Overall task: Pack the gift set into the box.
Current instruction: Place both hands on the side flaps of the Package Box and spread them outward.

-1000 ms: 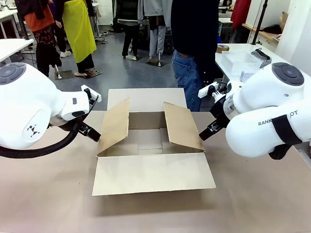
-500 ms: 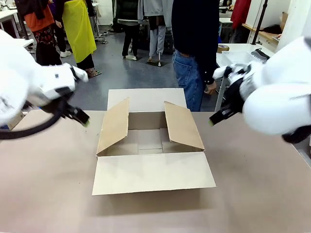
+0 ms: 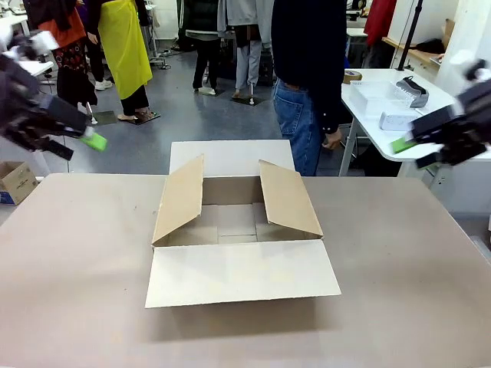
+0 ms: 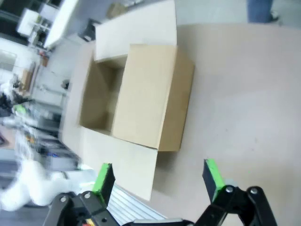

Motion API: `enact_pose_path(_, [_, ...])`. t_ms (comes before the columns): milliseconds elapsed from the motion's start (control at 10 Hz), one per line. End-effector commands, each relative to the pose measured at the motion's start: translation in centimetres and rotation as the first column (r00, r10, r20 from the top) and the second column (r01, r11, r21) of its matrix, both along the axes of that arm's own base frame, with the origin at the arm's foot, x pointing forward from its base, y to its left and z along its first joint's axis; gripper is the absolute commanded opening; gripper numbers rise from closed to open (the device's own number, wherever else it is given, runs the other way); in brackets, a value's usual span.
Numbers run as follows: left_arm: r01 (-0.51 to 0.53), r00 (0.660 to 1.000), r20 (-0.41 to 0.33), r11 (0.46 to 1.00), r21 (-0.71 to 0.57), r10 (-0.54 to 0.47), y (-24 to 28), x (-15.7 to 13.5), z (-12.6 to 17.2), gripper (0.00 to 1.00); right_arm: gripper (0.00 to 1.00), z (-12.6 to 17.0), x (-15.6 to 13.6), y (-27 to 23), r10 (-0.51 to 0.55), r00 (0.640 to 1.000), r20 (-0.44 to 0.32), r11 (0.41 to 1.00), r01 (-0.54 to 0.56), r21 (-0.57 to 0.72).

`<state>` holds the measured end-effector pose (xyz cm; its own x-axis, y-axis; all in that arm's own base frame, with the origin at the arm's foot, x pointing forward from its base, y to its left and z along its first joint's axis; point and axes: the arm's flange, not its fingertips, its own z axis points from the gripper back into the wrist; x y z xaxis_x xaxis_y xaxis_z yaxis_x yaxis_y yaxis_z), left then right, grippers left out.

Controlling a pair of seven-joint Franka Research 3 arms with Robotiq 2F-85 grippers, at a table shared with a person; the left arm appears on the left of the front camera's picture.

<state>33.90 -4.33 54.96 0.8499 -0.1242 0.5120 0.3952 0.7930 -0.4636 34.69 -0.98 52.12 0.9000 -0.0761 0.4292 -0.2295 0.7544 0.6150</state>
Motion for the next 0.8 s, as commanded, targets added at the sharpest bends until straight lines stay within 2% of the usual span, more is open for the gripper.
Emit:
enact_pose_path(0, [-0.006, 0.986, -0.158, 0.926, -0.378, -0.058, 10.4, 0.4, -2.7, 1.00, 1.00, -1.4, -1.3, -8.3, -0.181, 0.983, -0.024, 0.952, 0.182, 0.246])
enact_pose_path(100, [-0.087, 0.983, -0.182, 0.868, -0.489, -0.005, 14.8, 0.1, -4.8, 1.00, 1.00, -2.6, -2.4, -11.4, -0.233, 0.972, -0.034, 0.919, 0.231, 0.320])
enact_pose_path(300, [-0.218, 0.976, -0.185, 0.633, -0.743, 0.118, 23.6, -1.7, -10.4, 1.00, 1.00, -6.9, -4.3, -16.6, -0.327, 0.940, -0.092, 0.822, 0.331, 0.462])
enact_pose_path(400, [-0.264, 0.964, -0.207, 0.543, -0.797, 0.165, 25.3, -2.4, -12.7, 1.00, 1.00, -9.2, -5.1, -18.2, -0.363, 0.922, -0.133, 0.773, 0.378, 0.509])
enact_pose_path(500, [-0.294, 0.955, -0.227, 0.502, -0.813, 0.192, 25.7, -2.4, -14.2, 1.00, 1.00, -11.0, -5.3, -19.2, -0.387, 0.906, -0.173, 0.734, 0.416, 0.537])
enact_pose_path(600, [-0.349, 0.936, -0.257, 0.523, -0.778, 0.242, 25.2, -2.1, -14.6, 1.00, 1.00, -11.9, -5.5, -19.3, -0.407, 0.893, -0.193, 0.725, 0.444, 0.526])
enact_pose_path(700, [-0.297, 0.954, -0.225, 0.552, -0.779, 0.197, 27.1, -5.5, -13.4, 1.00, 1.00, -8.1, -5.1, -21.2, -0.402, 0.899, -0.171, 0.753, 0.431, 0.498])
